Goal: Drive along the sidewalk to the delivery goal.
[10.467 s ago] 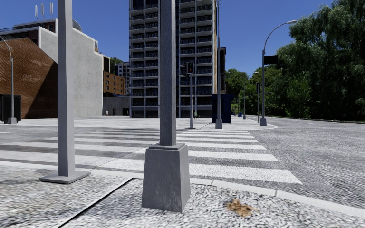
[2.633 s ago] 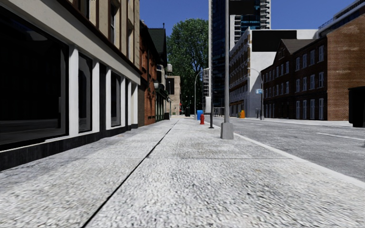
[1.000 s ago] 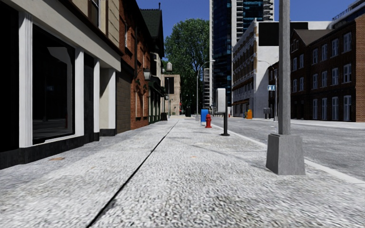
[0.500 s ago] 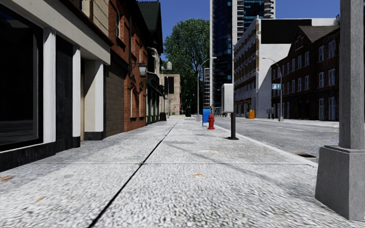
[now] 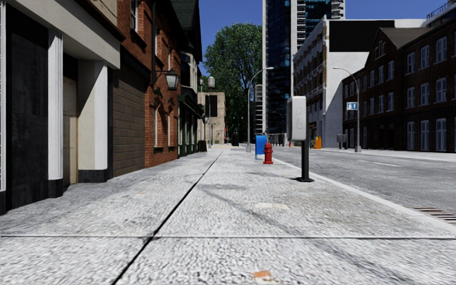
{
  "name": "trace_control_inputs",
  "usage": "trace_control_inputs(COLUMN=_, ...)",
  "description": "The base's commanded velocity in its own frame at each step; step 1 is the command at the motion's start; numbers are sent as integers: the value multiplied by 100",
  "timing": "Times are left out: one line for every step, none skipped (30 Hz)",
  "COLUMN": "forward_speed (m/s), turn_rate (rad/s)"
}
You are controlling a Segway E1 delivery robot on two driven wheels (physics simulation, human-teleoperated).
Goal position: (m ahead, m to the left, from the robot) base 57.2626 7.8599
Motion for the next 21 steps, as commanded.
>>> trace_control_inputs(forward_speed=200, turn_rate=0)
trace_control_inputs(forward_speed=200, turn_rate=0)
trace_control_inputs(forward_speed=200, turn_rate=0)
trace_control_inputs(forward_speed=200, turn_rate=0)
trace_control_inputs(forward_speed=200, turn_rate=0)
trace_control_inputs(forward_speed=200, turn_rate=0)
trace_control_inputs(forward_speed=200, turn_rate=0)
trace_control_inputs(forward_speed=200, turn_rate=0)
trace_control_inputs(forward_speed=200, turn_rate=0)
trace_control_inputs(forward_speed=200, turn_rate=0)
trace_control_inputs(forward_speed=200, turn_rate=0)
trace_control_inputs(forward_speed=200, turn_rate=0)
trace_control_inputs(forward_speed=200, turn_rate=0)
trace_control_inputs(forward_speed=200, turn_rate=0)
trace_control_inputs(forward_speed=200, turn_rate=0)
trace_control_inputs(forward_speed=200, turn_rate=0)
trace_control_inputs(forward_speed=200, turn_rate=0)
trace_control_inputs(forward_speed=200, turn_rate=0)
trace_control_inputs(forward_speed=200, turn_rate=0)
trace_control_inputs(forward_speed=200, turn_rate=0)
trace_control_inputs(forward_speed=200, turn_rate=0)
